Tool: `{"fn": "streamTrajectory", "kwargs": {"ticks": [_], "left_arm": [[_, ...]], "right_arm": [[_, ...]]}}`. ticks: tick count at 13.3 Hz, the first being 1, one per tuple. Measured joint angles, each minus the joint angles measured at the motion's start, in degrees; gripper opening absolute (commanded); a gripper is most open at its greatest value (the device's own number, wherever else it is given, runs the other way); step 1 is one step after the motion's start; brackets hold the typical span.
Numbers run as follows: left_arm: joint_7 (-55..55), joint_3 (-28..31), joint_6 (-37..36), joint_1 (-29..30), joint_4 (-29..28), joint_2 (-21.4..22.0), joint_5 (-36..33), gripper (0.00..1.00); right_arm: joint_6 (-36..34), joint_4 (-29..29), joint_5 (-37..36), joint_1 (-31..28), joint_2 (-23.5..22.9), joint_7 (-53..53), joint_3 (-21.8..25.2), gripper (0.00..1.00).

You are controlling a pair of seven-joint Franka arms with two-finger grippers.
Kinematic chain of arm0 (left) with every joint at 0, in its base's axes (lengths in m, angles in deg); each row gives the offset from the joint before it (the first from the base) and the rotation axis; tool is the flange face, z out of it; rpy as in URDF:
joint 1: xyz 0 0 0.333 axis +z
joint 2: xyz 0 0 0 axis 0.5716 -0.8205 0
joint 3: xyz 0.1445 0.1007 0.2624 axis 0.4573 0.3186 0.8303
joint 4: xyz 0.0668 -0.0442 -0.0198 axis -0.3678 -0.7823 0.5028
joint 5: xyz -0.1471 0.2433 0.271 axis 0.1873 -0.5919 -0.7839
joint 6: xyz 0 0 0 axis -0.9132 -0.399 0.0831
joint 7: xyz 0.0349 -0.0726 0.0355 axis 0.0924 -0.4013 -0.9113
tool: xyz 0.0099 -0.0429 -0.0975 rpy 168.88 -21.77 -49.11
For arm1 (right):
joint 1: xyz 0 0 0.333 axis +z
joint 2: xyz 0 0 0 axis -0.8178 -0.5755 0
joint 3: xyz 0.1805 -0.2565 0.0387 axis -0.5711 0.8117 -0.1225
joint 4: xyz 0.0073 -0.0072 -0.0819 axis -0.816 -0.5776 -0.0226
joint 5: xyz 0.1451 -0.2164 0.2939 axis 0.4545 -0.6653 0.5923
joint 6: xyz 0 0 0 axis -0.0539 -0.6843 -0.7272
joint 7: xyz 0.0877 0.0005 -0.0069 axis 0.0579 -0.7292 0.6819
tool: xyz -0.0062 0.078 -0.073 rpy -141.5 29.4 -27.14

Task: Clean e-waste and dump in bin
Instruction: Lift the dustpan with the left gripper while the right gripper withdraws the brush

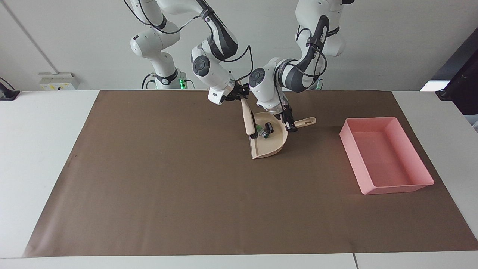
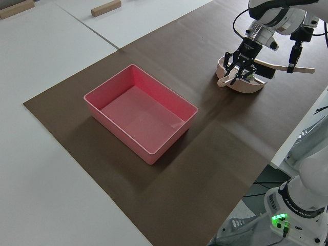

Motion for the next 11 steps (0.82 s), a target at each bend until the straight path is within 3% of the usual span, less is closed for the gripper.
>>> {"fn": "streamTrajectory", "kwargs": {"ticks": [6,8,11], "left_arm": [[5.11,0.24,10.37,3.93,-2.67,0.30,0.01,0.00],[6.60,0.22,12.10,5.49,-2.91,0.41,0.75,0.00],[11.00,0.28,13.55,8.38,-2.94,1.00,2.63,0.00]], "right_arm": [[0.19,2.72,-0.82,-0.04,-0.43,-3.94,0.26,0.00],[-0.14,3.78,-8.80,-0.60,0.37,-10.06,0.75,0.00],[-6.81,4.81,-20.25,-5.72,4.81,-14.73,0.98,0.00]]}}
